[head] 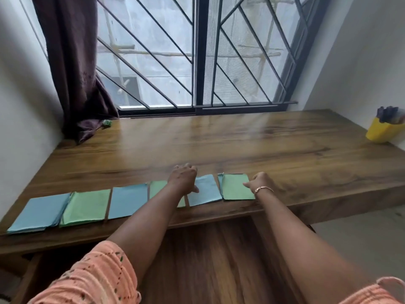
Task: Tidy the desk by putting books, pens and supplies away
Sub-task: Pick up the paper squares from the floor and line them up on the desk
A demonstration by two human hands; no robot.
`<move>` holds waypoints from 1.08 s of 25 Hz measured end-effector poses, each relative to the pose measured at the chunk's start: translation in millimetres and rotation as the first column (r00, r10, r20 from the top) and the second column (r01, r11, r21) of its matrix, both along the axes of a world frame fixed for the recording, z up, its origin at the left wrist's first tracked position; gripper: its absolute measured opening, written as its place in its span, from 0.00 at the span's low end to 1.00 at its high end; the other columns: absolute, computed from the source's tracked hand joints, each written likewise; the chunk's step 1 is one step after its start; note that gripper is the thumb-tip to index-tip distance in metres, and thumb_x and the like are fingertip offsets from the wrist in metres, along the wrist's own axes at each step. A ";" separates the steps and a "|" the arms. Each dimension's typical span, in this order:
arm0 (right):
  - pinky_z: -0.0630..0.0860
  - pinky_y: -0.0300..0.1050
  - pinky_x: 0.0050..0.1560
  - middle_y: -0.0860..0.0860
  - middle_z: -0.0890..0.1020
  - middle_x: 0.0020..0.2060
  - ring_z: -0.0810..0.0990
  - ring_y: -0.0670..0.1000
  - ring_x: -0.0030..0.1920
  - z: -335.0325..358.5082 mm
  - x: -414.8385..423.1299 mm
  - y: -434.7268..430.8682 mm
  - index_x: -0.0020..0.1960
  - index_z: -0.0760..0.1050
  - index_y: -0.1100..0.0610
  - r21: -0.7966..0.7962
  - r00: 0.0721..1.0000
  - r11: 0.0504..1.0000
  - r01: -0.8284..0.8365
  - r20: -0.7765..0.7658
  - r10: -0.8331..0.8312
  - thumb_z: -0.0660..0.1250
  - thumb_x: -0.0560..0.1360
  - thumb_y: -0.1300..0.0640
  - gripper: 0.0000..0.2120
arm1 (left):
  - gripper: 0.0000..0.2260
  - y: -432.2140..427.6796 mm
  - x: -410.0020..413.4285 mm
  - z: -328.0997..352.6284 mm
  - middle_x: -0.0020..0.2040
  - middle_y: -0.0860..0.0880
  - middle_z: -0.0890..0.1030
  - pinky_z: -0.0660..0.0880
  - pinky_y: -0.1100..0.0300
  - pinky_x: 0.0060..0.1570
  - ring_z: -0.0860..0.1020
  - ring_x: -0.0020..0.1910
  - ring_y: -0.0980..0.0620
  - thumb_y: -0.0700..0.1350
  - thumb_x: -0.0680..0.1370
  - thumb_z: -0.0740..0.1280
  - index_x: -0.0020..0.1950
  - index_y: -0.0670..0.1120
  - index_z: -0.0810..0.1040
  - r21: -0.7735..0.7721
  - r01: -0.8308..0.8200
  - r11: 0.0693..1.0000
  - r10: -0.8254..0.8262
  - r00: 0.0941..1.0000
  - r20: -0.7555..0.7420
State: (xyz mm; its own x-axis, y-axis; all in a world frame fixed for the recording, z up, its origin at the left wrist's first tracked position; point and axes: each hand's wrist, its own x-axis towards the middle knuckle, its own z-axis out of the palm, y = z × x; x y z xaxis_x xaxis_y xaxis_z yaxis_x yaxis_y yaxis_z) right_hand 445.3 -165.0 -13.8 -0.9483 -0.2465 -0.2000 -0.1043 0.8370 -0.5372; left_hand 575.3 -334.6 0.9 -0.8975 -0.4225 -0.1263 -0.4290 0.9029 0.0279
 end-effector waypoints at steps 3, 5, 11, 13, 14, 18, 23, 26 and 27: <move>0.73 0.46 0.53 0.59 0.78 0.57 0.76 0.58 0.58 -6.4 -5.6 -14.0 0.56 0.75 0.63 0.107 1.000 0.994 -0.007 -0.003 0.007 0.73 0.69 0.53 0.20 | 0.29 -2.1 -20.4 -8.5 0.64 0.42 0.72 0.65 0.51 0.64 0.72 0.64 0.43 0.52 0.70 0.73 0.65 0.41 0.69 -0.019 -0.005 1.000 0.006 0.996 0.087; 0.73 0.47 0.57 0.58 0.76 0.61 0.74 0.58 0.62 -10.3 -7.5 -22.8 0.61 0.73 0.61 0.177 1.000 0.984 0.012 -0.003 -0.011 0.74 0.67 0.52 0.26 | 0.31 -3.5 -31.0 -10.7 0.65 0.42 0.72 0.66 0.51 0.64 0.71 0.64 0.43 0.52 0.68 0.75 0.65 0.42 0.69 0.003 -0.018 1.000 0.017 0.991 0.131; 0.72 0.48 0.54 0.54 0.78 0.60 0.76 0.57 0.61 -10.3 -10.8 -34.3 0.61 0.72 0.58 0.245 0.996 0.969 0.038 0.073 -0.057 0.77 0.65 0.50 0.29 | 0.33 -5.1 -52.1 -11.1 0.66 0.43 0.72 0.66 0.50 0.63 0.70 0.66 0.43 0.52 0.66 0.77 0.66 0.43 0.68 -0.021 -0.042 0.999 0.046 0.964 0.261; 0.72 0.47 0.53 0.54 0.77 0.60 0.75 0.57 0.61 -11.3 -14.1 -35.2 0.61 0.72 0.58 0.239 0.994 0.970 0.038 0.092 -0.062 0.76 0.66 0.51 0.27 | 0.33 -4.8 -54.1 -11.7 0.66 0.43 0.72 0.66 0.50 0.63 0.70 0.66 0.43 0.53 0.66 0.77 0.66 0.43 0.69 -0.044 -0.050 0.998 0.060 0.960 0.275; 0.72 0.47 0.53 0.54 0.77 0.60 0.75 0.57 0.62 -11.7 -14.7 -35.4 0.61 0.72 0.58 0.241 0.994 0.970 0.027 0.093 -0.051 0.76 0.66 0.51 0.27 | 0.33 -5.0 -54.0 -11.9 0.66 0.42 0.72 0.66 0.50 0.63 0.70 0.66 0.43 0.54 0.66 0.77 0.65 0.43 0.70 -0.053 -0.053 0.997 0.065 0.958 0.279; 0.72 0.46 0.58 0.56 0.75 0.62 0.73 0.57 0.64 -12.9 -13.7 -36.8 0.63 0.69 0.60 0.212 0.997 0.977 0.020 0.072 -0.036 0.77 0.64 0.50 0.32 | 0.34 -6.0 -51.1 -12.6 0.65 0.42 0.71 0.67 0.50 0.62 0.69 0.65 0.43 0.54 0.66 0.76 0.66 0.43 0.70 -0.042 -0.079 0.996 0.087 0.964 0.250; 0.71 0.47 0.59 0.60 0.75 0.62 0.74 0.58 0.63 -15.0 -11.1 -29.7 0.63 0.64 0.63 0.096 0.998 0.995 0.034 0.057 -0.039 0.75 0.67 0.55 0.31 | 0.31 -0.7 -46.2 -12.3 0.63 0.42 0.75 0.68 0.52 0.59 0.73 0.63 0.42 0.50 0.66 0.77 0.63 0.42 0.69 -0.035 -0.085 0.996 0.090 0.978 0.186; 0.72 0.46 0.57 0.59 0.77 0.61 0.75 0.58 0.62 -11.2 -15.9 -24.1 0.62 0.70 0.62 0.061 0.998 0.998 -0.013 0.067 0.008 0.71 0.71 0.55 0.23 | 0.28 1.2 -43.2 -12.3 0.63 0.41 0.74 0.69 0.52 0.59 0.72 0.63 0.43 0.51 0.67 0.76 0.63 0.42 0.73 -0.069 -0.059 0.996 0.071 0.979 0.193; 0.72 0.45 0.56 0.59 0.77 0.60 0.76 0.58 0.61 -10.5 -17.5 -22.6 0.61 0.72 0.62 0.044 0.998 0.999 -0.021 0.066 0.018 0.69 0.72 0.56 0.19 | 0.28 1.8 -42.8 -11.9 0.63 0.42 0.73 0.69 0.52 0.59 0.72 0.63 0.43 0.51 0.68 0.76 0.63 0.43 0.73 -0.069 -0.055 0.996 0.068 0.979 0.194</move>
